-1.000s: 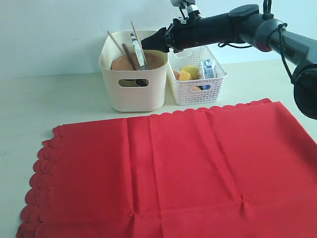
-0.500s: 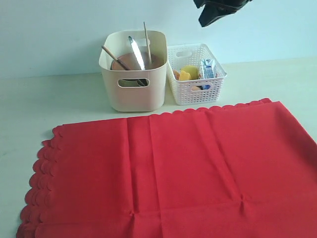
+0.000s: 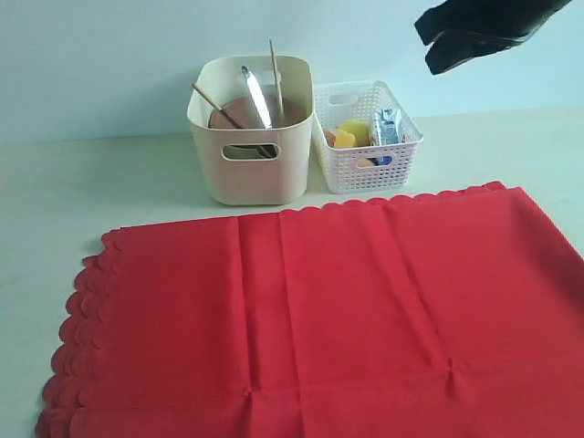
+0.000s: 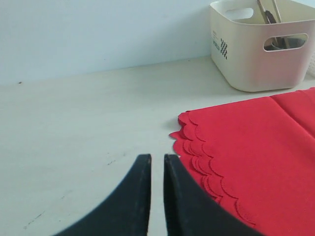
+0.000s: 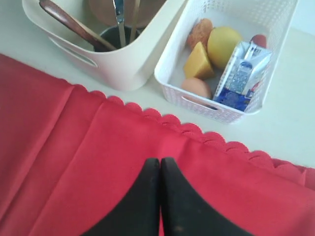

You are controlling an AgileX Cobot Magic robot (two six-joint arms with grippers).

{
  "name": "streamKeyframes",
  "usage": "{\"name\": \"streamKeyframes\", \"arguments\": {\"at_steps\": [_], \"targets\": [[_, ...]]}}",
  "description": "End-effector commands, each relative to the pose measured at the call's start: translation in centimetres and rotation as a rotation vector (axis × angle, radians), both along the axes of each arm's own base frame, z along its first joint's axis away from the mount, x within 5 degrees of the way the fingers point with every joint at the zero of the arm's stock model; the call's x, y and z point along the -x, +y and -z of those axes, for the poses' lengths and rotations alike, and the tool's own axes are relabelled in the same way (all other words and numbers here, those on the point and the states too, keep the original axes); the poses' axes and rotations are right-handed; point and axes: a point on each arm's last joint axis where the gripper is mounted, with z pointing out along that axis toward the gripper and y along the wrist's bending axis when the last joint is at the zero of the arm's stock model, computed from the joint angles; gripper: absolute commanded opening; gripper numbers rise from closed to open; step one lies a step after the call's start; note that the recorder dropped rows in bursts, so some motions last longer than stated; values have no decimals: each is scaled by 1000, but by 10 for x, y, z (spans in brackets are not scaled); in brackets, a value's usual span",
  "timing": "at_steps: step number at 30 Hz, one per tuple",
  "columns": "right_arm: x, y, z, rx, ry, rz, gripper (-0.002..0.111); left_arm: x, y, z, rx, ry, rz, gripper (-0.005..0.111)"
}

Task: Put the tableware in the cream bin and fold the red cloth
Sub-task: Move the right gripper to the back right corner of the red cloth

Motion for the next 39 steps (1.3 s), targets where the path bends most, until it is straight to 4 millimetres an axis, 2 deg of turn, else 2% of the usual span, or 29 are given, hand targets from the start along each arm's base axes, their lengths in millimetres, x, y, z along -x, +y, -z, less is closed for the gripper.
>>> {"name": "streamKeyframes", "arguments": {"at_steps": [1,4,7,13,22,30,39], "targets": [[37,-8,-17,-56,-142,50,0,0,0,-1,-7,-12,6,12],[58,-10,-19,-76,-157,53,0,0,0,-1,-7,-12,6,12],[74,-13,-10,-73,-155,52,0,0,0,-1,-7,-12,6,12],[92,-20,30,-39,-139,90,0,0,0,-1,-7,-12,6,12],[85,-22,30,-33,-191,111,0,0,0,-1,-7,-12,6,12],[73,-19,52,-28,-112,113,0,0,0,-1,-7,-12,6,12],[69,-18,60,-16,-86,112,0,0,0,-1,-7,-12,6,12]]}}
